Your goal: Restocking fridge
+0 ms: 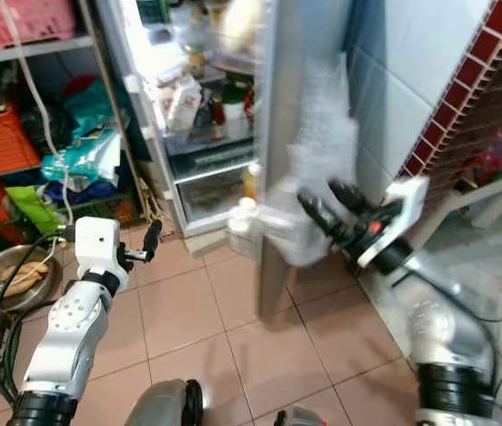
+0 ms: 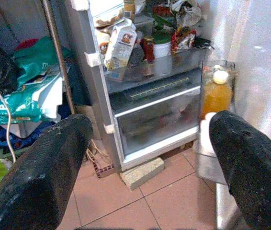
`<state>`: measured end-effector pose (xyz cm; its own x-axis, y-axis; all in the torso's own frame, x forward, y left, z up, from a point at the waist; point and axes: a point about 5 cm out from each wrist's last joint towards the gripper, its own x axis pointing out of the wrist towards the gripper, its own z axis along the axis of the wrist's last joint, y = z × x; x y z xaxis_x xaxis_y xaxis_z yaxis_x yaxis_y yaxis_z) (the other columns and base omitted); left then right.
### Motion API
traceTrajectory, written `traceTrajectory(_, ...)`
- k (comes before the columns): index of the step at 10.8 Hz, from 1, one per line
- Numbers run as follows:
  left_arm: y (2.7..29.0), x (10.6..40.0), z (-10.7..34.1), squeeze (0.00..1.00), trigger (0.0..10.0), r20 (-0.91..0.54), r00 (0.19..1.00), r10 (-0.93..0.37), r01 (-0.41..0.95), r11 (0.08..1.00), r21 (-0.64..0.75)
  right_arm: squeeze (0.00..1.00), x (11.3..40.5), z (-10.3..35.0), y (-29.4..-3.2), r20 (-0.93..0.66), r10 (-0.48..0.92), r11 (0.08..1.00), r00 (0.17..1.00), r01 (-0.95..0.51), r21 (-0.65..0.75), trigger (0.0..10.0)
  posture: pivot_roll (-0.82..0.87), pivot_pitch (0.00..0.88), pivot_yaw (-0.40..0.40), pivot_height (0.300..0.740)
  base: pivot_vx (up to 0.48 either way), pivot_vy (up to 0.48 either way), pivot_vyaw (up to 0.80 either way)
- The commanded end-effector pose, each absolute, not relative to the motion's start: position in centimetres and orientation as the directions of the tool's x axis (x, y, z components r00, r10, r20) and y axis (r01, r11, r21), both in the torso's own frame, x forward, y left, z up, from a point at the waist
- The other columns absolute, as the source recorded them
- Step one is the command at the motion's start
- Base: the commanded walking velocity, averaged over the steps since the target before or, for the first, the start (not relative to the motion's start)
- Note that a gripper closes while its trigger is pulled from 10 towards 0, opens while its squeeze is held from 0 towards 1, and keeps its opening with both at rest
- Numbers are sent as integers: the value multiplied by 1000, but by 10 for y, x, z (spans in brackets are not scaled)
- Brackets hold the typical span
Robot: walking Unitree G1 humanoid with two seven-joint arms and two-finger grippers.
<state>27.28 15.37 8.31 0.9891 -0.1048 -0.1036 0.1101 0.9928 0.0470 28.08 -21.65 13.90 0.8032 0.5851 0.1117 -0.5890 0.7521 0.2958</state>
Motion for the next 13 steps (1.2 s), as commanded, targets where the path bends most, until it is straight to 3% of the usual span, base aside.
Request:
traceTrajectory(1,153,273,82,0,10000,-110,987,-119,125,991,54,0,283,138,-218,80,558,791,826,-559,248,10000,43,16,26,740,0,0,0)
traceTrajectory(2,152,272,82,0,10000,-111,986,-123,130,990,54,0,286,129,-216,29,480,860,877,-477,179,10000,47,18,20,740,0,0,0)
traceTrajectory(6,150,267,77,0,10000,-126,984,-124,130,991,44,0,291,107,-191,14,368,920,930,-366,137,10000,67,21,16,740,0,0,667)
traceTrajectory(11,157,265,74,0,10000,-129,990,-59,65,997,46,0,286,98,-211,17,104,995,994,-103,-14,10000,51,45,22,740,0,0,0)
traceTrajectory(13,156,269,77,0,10000,-120,991,-56,61,998,34,0,283,91,-201,23,67,997,997,-67,-29,10000,46,43,32,740,0,0,0)
